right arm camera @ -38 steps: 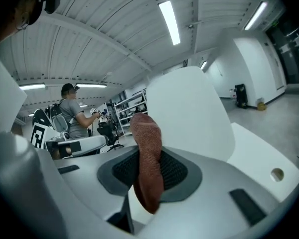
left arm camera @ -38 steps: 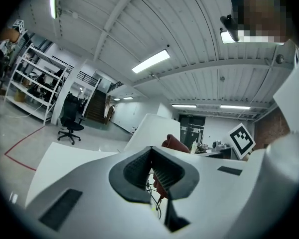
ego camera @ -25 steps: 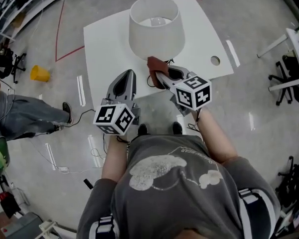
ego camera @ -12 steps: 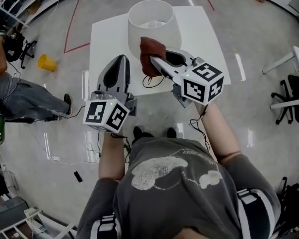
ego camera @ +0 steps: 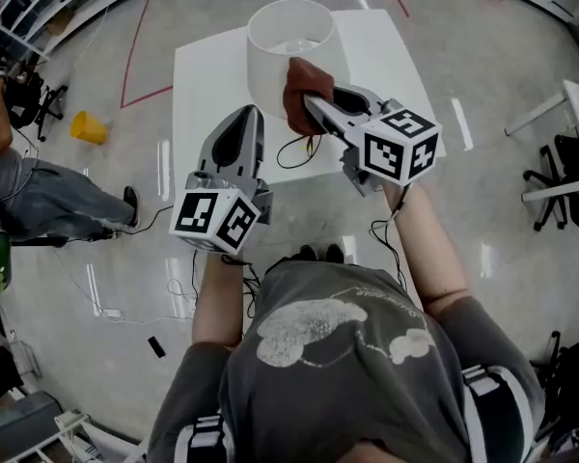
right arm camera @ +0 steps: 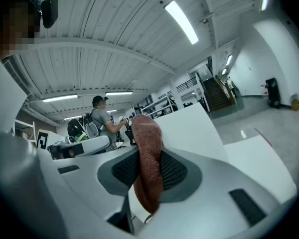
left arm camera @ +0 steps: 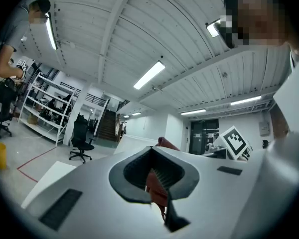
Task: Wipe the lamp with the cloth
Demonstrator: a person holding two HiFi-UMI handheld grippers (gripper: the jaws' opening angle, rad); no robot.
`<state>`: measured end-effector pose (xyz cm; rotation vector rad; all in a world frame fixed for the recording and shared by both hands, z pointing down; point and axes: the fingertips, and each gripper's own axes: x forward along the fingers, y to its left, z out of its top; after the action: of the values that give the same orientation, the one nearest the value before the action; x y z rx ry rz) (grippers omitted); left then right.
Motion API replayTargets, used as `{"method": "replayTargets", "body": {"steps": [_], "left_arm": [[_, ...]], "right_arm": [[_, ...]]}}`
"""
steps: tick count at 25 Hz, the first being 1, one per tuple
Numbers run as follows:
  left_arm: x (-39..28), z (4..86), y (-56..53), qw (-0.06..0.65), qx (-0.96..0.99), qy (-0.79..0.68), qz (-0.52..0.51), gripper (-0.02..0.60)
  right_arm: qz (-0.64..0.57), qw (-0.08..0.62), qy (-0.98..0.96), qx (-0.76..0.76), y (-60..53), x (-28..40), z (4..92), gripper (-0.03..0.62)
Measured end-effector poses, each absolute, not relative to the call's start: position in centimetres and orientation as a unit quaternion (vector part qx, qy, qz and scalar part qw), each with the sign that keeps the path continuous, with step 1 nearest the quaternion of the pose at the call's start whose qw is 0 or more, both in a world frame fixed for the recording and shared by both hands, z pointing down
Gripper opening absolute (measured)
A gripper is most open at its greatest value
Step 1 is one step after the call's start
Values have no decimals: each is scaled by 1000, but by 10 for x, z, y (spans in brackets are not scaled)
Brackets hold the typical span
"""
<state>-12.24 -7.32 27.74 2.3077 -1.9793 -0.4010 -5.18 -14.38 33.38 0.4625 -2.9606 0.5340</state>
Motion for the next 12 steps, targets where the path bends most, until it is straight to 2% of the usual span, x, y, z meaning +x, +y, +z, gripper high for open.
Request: {"method": "replayTargets", "body": {"steps": [12], "left_arm": [[-117, 336, -93, 92, 766, -624, -122, 8]], "right_arm": [[212, 111, -951, 195, -153, -23, 407, 92]]}}
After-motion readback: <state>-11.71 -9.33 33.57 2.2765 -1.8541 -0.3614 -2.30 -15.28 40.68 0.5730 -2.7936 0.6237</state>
